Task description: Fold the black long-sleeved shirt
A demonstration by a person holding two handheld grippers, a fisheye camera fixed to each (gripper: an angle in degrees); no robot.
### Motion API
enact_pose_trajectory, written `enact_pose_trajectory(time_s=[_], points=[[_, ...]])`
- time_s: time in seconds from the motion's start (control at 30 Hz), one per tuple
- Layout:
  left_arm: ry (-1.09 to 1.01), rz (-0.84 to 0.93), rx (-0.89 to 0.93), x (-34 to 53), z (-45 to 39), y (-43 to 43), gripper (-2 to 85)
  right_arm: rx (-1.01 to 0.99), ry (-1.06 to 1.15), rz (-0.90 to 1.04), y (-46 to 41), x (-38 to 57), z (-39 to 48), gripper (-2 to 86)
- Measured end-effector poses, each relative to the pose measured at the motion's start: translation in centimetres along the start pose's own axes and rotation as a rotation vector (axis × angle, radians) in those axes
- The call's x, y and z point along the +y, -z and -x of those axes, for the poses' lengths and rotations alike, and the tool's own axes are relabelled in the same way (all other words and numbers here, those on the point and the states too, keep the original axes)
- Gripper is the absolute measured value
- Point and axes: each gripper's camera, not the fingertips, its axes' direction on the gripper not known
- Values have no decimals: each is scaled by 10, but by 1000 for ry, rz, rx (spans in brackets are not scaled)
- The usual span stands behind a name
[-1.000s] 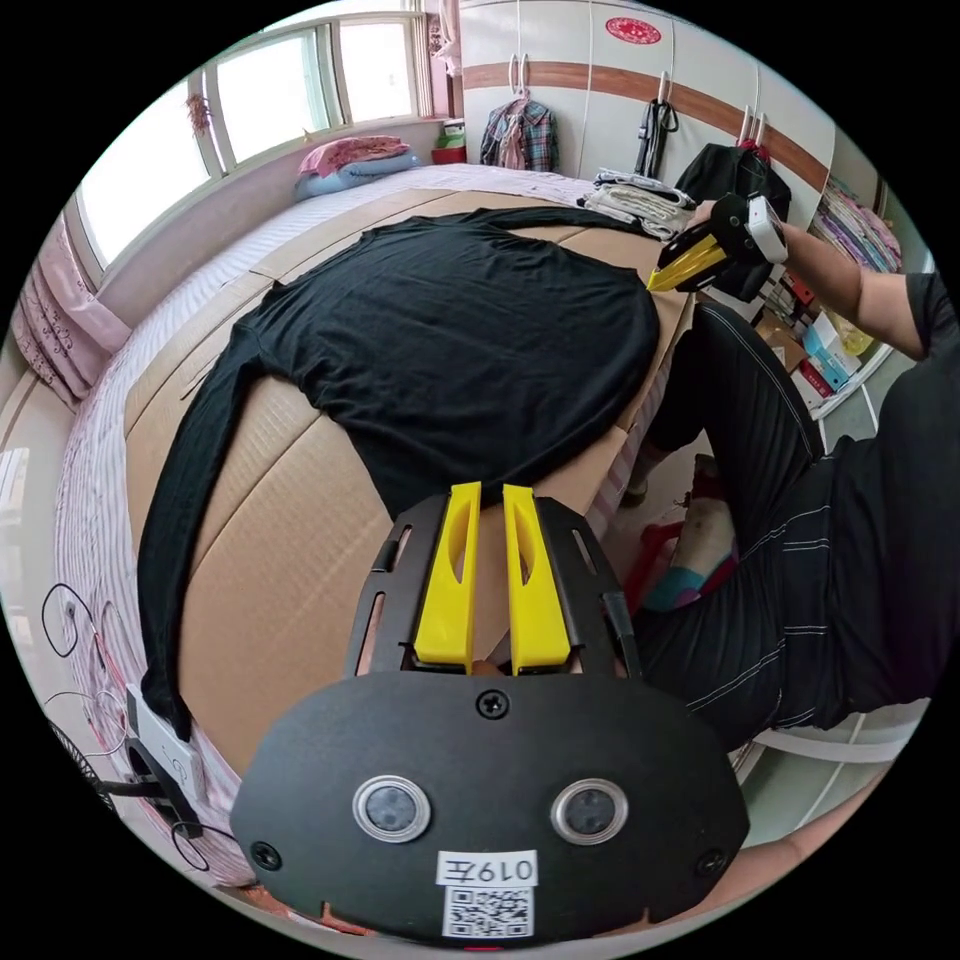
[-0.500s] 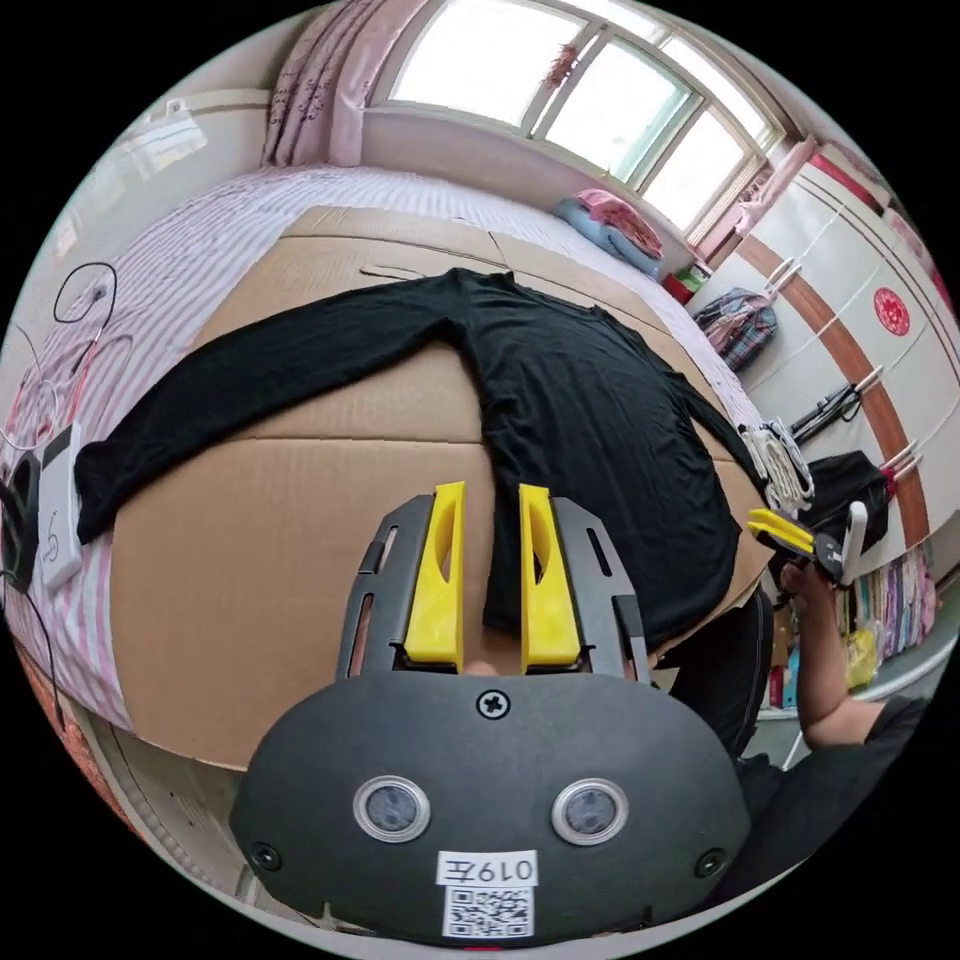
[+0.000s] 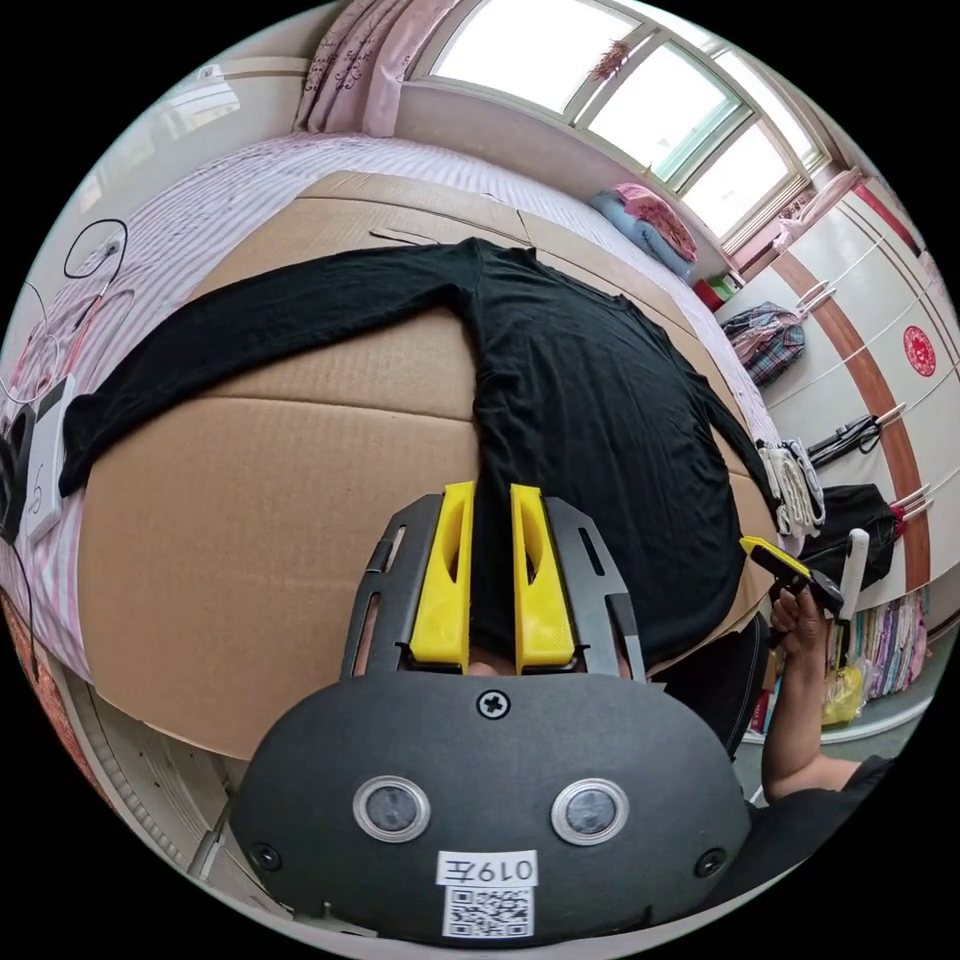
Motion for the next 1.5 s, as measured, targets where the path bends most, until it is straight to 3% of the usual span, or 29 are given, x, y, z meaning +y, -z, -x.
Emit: enact_pose_trajectory(time_s=[0.47, 0.67, 0.8, 0.93, 1.13, 1.5], points=[[-40, 22, -82, -6, -30, -20, 25, 86, 33, 16, 42, -39, 32, -3], [-116, 33, -171, -12, -55, -27, 45, 63, 68, 39, 55, -52, 53, 59], [-135, -36, -237, -14, -63, -11, 74, 68, 66, -75, 98, -66, 51, 88], [-51, -103, -145, -43, -46, -9, 91, -8, 29, -179, 114, -121, 44, 86], [22, -63, -48, -106, -20, -50, 95, -14, 4, -121, 70, -199, 43, 89], [-41, -35, 15, -125, -13, -88, 92, -50, 35, -77, 31, -212, 65, 109]])
